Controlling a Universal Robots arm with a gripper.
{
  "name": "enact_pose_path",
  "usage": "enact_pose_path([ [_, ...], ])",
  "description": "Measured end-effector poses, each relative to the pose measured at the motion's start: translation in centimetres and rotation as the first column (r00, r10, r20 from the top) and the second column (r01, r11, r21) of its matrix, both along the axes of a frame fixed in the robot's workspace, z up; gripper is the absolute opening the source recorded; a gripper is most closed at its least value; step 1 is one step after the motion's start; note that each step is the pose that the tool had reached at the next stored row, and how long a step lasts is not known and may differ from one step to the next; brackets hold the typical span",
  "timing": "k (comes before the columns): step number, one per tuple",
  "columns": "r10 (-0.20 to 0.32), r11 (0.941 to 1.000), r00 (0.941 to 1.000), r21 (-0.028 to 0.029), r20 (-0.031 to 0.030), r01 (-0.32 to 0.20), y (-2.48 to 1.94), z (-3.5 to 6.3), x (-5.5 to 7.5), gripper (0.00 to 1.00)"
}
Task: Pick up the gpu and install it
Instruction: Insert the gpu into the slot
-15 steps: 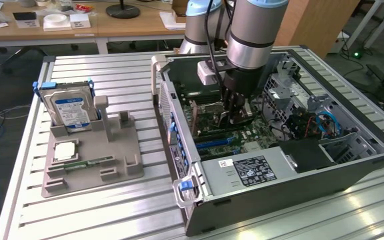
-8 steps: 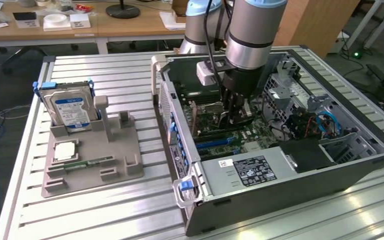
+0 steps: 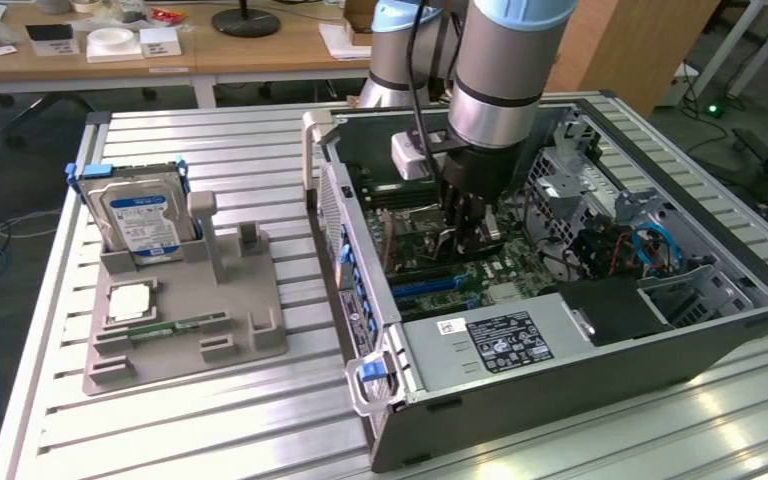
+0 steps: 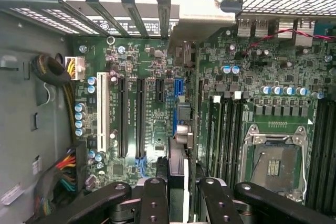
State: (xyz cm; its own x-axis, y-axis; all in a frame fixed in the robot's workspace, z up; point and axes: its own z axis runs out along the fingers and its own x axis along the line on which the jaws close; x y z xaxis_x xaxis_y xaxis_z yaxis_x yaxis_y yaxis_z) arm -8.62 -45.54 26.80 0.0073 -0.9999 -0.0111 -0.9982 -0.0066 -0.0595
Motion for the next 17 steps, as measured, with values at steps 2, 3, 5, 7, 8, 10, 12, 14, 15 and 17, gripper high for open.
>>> enact_pose_path([
  [2, 0.0, 1.0, 1.0, -0.0002, -0.0001, 0.0, 0.0, -0.13, -0.19, 0.27],
  [3, 0.0, 1.0, 1.0, -0.0002, -0.0001, 0.0, -0.01, -0.19, -0.32, 0.27],
  [5, -0.001, 1.0, 1.0, 0.0001, 0.0001, 0.001, 0.01, -0.39, -0.4, 0.27],
  [7, -0.008, 1.0, 1.0, -0.0001, 0.0, 0.008, 0.01, -0.54, -0.4, 0.27],
  [8, -0.014, 0.9999, 0.9999, 0.0001, 0.0, 0.014, 0.02, -0.6, -0.4, 0.27],
  [10, -0.024, 0.9997, 0.9997, 0.0, 0.0, 0.024, 0.02, -0.67, -0.41, 0.27],
  [12, -0.027, 0.9996, 0.9996, -0.0002, -0.0001, 0.027, 0.01, -0.72, -0.48, 0.27],
  [14, -0.027, 0.9996, 0.9996, -0.0001, 0.0, 0.027, 0.01, -0.8, -0.64, 0.27],
  [15, -0.027, 0.9996, 0.9996, 0.0001, 0.0001, 0.027, 0.01, -0.84, -0.67, 0.27],
  [17, -0.027, 0.9996, 0.9996, 0.0001, 0.0, 0.027, -0.14, -0.88, -0.67, 0.27],
])
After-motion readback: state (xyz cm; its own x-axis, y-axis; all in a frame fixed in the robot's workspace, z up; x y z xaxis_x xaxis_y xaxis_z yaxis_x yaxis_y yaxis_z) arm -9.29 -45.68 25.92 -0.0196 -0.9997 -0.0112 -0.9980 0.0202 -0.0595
